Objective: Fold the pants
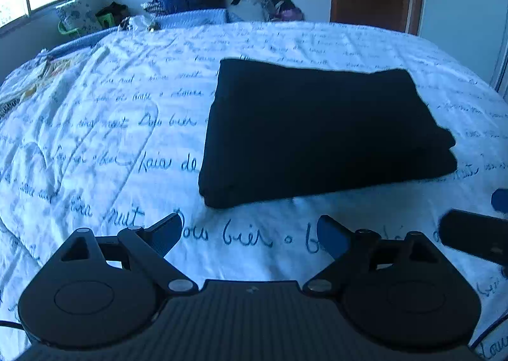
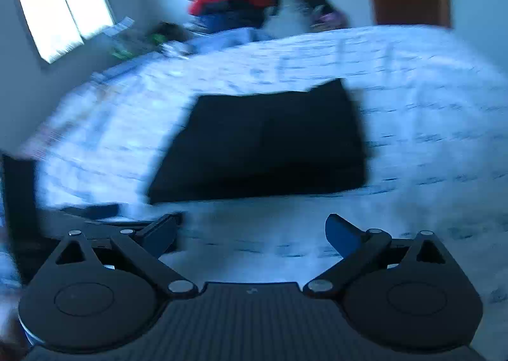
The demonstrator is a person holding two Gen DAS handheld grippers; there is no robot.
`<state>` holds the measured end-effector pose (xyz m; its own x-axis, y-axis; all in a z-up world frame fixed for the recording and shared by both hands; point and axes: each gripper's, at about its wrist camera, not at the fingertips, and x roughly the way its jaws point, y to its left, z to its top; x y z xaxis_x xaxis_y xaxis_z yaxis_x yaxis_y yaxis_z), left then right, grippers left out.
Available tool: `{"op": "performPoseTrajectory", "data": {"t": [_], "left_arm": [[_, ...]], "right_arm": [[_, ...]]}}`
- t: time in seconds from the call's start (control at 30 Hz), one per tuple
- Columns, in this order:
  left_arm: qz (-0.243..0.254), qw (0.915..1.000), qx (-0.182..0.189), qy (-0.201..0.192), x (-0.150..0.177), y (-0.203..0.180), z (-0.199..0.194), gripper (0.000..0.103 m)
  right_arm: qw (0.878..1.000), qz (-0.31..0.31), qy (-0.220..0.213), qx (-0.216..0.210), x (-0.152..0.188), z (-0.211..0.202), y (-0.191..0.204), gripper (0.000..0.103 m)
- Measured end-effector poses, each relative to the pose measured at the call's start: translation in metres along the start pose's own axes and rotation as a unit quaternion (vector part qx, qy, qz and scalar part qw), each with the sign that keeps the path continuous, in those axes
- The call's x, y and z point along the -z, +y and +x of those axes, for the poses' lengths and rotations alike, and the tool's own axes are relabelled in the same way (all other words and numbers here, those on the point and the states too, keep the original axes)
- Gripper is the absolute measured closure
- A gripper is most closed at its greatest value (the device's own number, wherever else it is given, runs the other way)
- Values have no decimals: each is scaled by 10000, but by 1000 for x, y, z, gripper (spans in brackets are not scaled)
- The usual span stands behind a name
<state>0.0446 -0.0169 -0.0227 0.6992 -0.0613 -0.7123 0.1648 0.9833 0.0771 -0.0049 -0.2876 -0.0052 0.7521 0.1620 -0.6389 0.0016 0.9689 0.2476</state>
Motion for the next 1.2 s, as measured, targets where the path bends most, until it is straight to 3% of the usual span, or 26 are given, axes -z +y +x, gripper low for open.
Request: {"op": "performPoseTrajectory", "data": {"t": [0.1,0.27,1.2], "left_arm": [[-48,10000,-70,49,5,1,5,11],[-57,9999,-97,9,8,0,6,11],[-153,9993,-42,-335,28,3,11,0]], "right_arm": [[9985,-214,-92,493,10,16,1,2],[9995,-89,45,296,18,30,-4,2],[9939,-633,-143,888,40,47,6,1]]}}
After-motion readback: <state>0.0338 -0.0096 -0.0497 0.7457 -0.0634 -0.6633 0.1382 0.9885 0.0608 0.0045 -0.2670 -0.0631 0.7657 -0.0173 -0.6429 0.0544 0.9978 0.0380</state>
